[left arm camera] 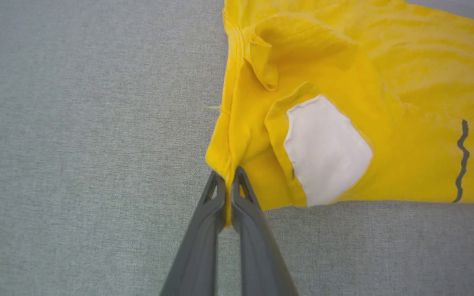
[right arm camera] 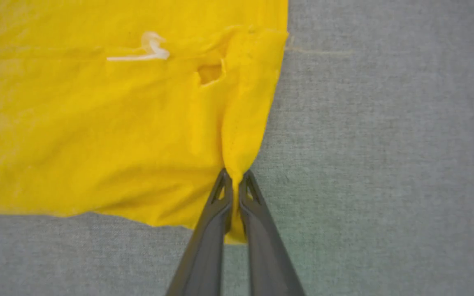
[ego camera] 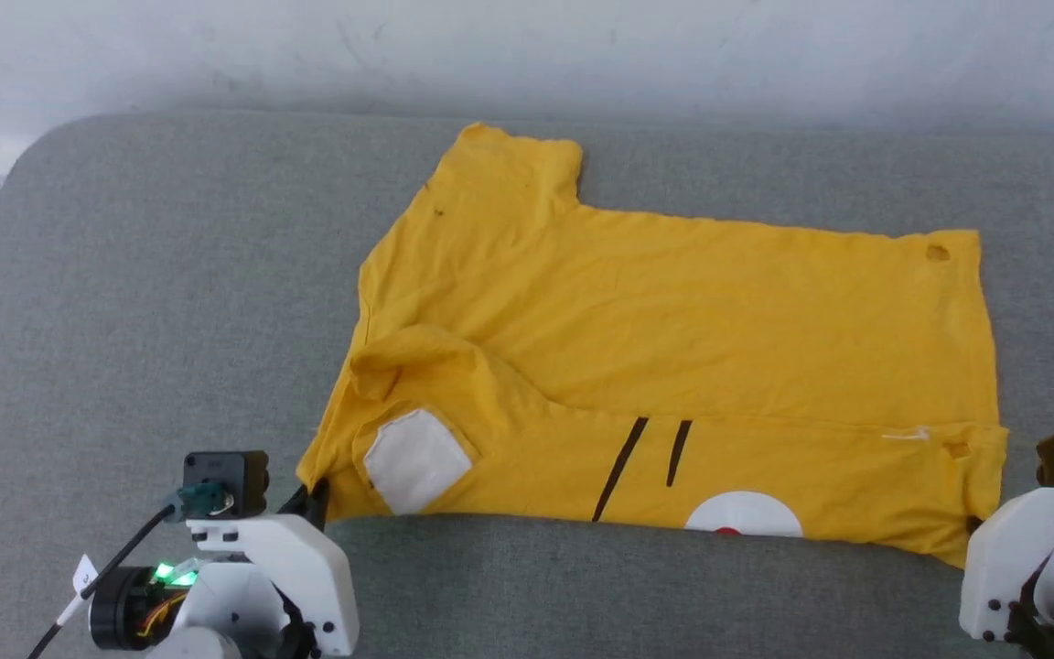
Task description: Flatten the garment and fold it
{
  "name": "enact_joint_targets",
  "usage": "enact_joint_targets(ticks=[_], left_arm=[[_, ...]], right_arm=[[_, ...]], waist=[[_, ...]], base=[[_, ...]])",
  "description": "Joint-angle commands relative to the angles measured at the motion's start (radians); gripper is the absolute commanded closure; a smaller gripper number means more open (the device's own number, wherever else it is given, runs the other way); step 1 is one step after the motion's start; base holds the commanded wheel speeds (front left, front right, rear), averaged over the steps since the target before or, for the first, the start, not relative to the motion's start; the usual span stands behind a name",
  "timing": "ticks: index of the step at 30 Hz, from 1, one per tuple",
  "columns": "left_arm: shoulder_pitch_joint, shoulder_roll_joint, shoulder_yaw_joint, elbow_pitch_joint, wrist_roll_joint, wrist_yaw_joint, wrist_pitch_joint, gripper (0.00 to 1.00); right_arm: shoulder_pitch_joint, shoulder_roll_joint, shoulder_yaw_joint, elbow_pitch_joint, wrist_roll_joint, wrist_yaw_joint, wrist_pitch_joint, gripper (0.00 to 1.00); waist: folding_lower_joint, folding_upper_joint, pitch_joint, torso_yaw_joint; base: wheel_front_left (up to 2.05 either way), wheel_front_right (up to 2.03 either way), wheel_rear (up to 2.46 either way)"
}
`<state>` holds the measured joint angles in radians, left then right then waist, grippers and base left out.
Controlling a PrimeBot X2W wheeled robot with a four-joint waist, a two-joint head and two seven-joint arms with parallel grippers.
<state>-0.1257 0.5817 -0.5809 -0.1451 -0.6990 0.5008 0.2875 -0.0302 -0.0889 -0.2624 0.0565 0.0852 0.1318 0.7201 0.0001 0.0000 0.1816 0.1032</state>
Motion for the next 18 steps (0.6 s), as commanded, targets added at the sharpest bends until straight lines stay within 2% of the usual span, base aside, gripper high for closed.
enact_joint_targets(ticks=[1,9,14,18], left_arm=[[0.008,0.014,0.003,0.009,-0.009,-0.009,0.002,1.0],[0.116,0.059,-0.004,-0.019,-0.056,0.005,0.053,1.0],[0.199,0.067,-0.017,-0.029,-0.09,0.012,0.067,1.0],[0.233,0.048,-0.033,-0.021,-0.114,0.003,0.071,1.0]], right_arm=[[0.024,-0.018,0.001,0.003,0.018,-0.001,0.006,1.0],[0.116,-0.11,0.024,-0.138,0.098,-0.001,0.097,1.0],[0.207,-0.105,0.007,-0.202,0.122,-0.001,0.161,1.0],[0.254,-0.088,0.002,-0.204,0.133,-0.001,0.166,1.0]], waist=[[-0.0001,0.0,-0.049,-0.019],[-0.0001,0.0,-0.13,-0.032],[-0.0001,0.0,-0.137,-0.03],[-0.0001,0.0,-0.127,-0.024]], base=[[0.0,0.0,0.0],[0.0,0.0,0.0],[0.0,0.0,0.0],[0.0,0.0,0.0]])
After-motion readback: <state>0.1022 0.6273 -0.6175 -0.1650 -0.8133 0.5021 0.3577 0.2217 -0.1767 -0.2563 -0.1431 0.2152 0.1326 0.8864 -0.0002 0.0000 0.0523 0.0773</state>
